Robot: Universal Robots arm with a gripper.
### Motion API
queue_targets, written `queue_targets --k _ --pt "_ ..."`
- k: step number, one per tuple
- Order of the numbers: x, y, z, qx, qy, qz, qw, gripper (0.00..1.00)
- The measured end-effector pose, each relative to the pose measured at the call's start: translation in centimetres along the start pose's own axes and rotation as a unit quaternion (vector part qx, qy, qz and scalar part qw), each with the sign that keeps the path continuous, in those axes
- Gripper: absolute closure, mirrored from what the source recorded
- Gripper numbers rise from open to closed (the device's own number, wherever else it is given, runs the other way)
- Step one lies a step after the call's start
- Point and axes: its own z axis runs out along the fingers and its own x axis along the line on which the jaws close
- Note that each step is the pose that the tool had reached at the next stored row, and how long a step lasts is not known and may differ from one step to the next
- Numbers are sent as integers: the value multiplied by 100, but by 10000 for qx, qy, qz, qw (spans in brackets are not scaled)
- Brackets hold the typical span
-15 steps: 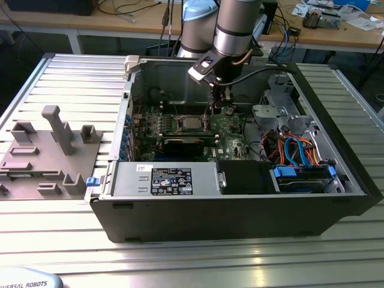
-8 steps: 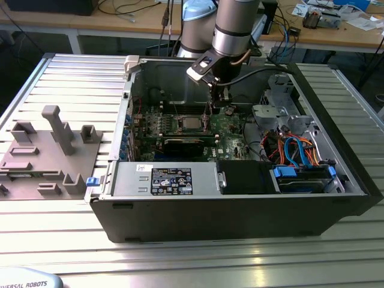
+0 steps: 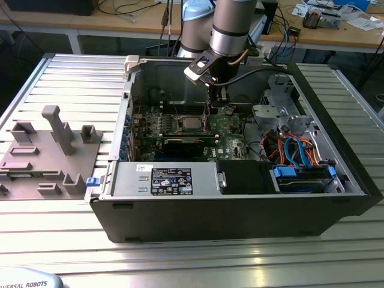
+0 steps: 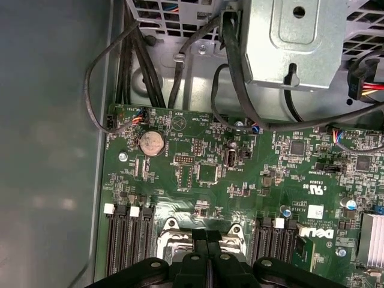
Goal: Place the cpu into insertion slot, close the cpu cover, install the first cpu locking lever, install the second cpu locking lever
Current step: 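Close the cpu cover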
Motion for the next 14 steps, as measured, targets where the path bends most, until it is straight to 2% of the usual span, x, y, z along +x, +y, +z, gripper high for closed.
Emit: queue_targets --k 14 --pt "8 -82 14 0 0 0 10000 89"
